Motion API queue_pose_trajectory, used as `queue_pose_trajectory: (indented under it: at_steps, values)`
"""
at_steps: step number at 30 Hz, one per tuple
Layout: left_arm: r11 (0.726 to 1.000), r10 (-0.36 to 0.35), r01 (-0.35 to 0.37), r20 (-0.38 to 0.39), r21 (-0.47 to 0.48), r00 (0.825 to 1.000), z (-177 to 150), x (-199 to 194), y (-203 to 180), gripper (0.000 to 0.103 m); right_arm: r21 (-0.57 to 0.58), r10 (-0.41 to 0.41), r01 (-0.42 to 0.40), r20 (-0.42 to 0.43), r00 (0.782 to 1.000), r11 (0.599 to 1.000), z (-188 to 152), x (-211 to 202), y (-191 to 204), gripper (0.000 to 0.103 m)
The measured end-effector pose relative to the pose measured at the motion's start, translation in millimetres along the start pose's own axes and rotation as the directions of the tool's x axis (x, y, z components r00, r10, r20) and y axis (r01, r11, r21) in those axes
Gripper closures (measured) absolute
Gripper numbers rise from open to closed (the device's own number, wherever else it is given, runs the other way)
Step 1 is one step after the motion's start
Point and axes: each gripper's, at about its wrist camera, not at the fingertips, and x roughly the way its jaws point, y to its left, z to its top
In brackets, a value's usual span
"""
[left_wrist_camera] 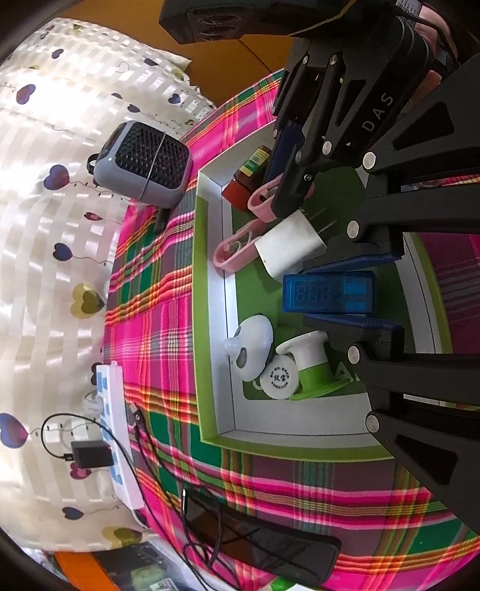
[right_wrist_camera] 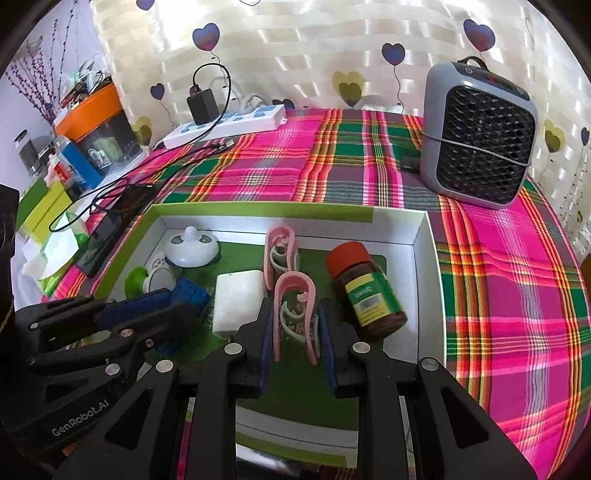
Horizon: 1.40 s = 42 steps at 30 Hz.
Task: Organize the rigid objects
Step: 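Lower the blue USB stick with the left tool while the right tool lowers the pink hook into the lid, then open both tools releasing the USB stick and hook, then lift away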
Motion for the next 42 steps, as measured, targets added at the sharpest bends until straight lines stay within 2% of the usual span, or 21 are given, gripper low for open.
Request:
queue_pose_trajectory:
  at_steps: [23,31,42]
  values:
    - [0.999,0.029,-0.029,-0.019,0.020,0.999,0,9,-1,0.080,0.006,-0.023,0.023,-0.013,1.000,1.000,-3,6,-2,0.079]
    - [0.998,0.065,-0.064,-0.017,0.026,0.998,-1,7,-2,0.070,0.017,-0.022,0.022,-0.009,1.000,1.000,-3,5,-4,0.078]
    - [0.998,0.068,-0.068,0.006,0.018,0.998,-4,-6,-1,0.067,0.014,-0.025,0.025,0.011,1.000,1.000,-7,-4,-1,0.069]
